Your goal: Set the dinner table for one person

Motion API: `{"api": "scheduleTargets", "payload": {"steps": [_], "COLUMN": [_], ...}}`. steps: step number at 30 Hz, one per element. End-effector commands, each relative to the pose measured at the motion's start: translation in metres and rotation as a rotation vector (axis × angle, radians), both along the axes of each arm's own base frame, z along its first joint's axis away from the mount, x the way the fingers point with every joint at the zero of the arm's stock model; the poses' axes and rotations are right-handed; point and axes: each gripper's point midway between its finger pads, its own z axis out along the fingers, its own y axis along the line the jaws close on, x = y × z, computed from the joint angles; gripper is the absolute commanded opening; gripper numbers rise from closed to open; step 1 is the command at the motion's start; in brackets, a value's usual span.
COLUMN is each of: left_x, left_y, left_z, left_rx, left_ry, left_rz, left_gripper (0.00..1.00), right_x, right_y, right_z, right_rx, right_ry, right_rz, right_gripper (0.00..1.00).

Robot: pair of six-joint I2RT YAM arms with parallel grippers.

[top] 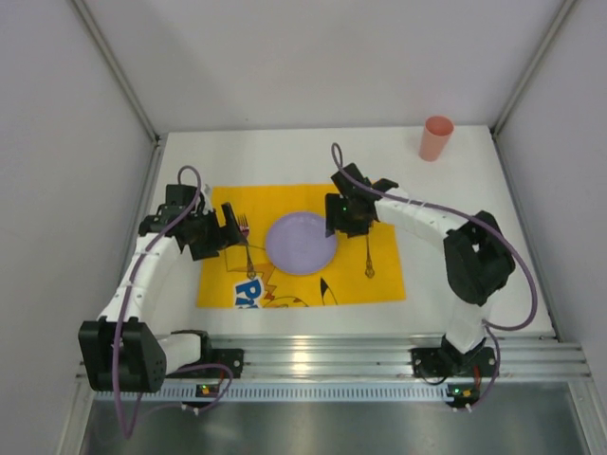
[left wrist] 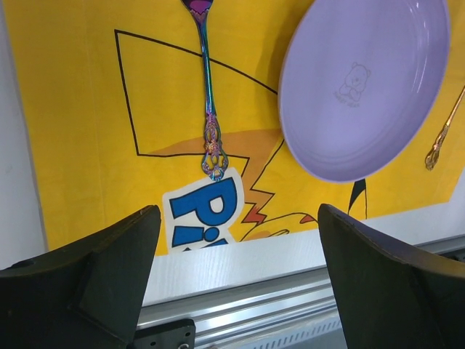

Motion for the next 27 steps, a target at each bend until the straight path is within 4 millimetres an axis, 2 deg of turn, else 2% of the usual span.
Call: {"api": "scheduleTargets", "payload": {"steps": [1, 3, 6, 7, 9, 10, 11, 12, 13, 14, 15, 16, 17, 18, 20, 23, 27], "left_x": [0.007, 0.010, 0.010, 0.012, 0.010, 0.011, 0.010, 0.009, 0.010, 0.010, 0.010, 0.011, 0.012, 0.012, 0.013, 0.014, 0.015], "left_y": [-0.003, -0.003, -0.004, -0.004, -0.005, -0.006, -0.006, -0.007, -0.007, -0.008, -0.008, -0.008, -0.008, -0.009, -0.009, -0.011, -0.012], "left_z": [0.008, 0.007, 0.006, 0.007, 0.003, 0.003, 0.000, 0.000, -0.001, -0.001, -0.002, -0.002, -0.002, -0.003, -0.006, -0.012, -0.018], "left_rx": [-0.011, -0.015, -0.021, -0.021, -0.030, -0.034, -0.038, -0.042, -0.045, -0.047, -0.047, -0.048, -0.048, -0.053, -0.057, -0.065, -0.071], "left_ry": [-0.056, -0.063, -0.067, -0.076, -0.072, -0.075, -0.070, -0.068, -0.068, -0.069, -0.069, -0.071, -0.074, -0.068, -0.064, -0.055, -0.041], "left_rz": [-0.003, -0.003, 0.000, 0.002, 0.004, 0.005, 0.004, 0.007, 0.006, 0.005, 0.005, 0.005, 0.004, 0.003, 0.004, 0.004, 0.005], "left_gripper": [0.95, 0.95, 0.95, 0.95, 0.95, 0.95, 0.95, 0.95, 0.95, 0.95, 0.95, 0.95, 0.95, 0.95, 0.95, 0.95, 0.95], "right_x": [0.031, 0.043, 0.074, 0.092, 0.115, 0.130, 0.141, 0.151, 0.162, 0.174, 0.185, 0.194, 0.201, 0.218, 0.235, 0.267, 0.283], "right_y": [0.002, -0.009, -0.050, -0.079, -0.112, -0.147, -0.162, -0.173, -0.197, -0.207, -0.217, -0.234, -0.234, -0.253, -0.270, -0.289, -0.315], "right_z": [0.116, 0.154, 0.193, 0.200, 0.214, 0.214, 0.206, 0.217, 0.218, 0.207, 0.218, 0.216, 0.215, 0.211, 0.202, 0.174, 0.153], "right_rx": [0.099, 0.134, 0.152, 0.140, 0.149, 0.154, 0.151, 0.179, 0.196, 0.192, 0.202, 0.201, 0.205, 0.199, 0.197, 0.222, 0.224], "right_ry": [-0.261, -0.335, -0.415, -0.435, -0.447, -0.437, -0.410, -0.423, -0.420, -0.399, -0.429, -0.431, -0.434, -0.439, -0.432, -0.390, -0.375], "right_rz": [0.013, -0.013, -0.108, -0.178, -0.294, -0.381, -0.426, -0.453, -0.512, -0.534, -0.553, -0.592, -0.591, -0.625, -0.655, -0.708, -0.793], "right_gripper": [0.63, 0.63, 0.63, 0.63, 0.63, 0.63, 0.63, 0.63, 0.63, 0.63, 0.64, 0.64, 0.64, 0.64, 0.64, 0.64, 0.65]}}
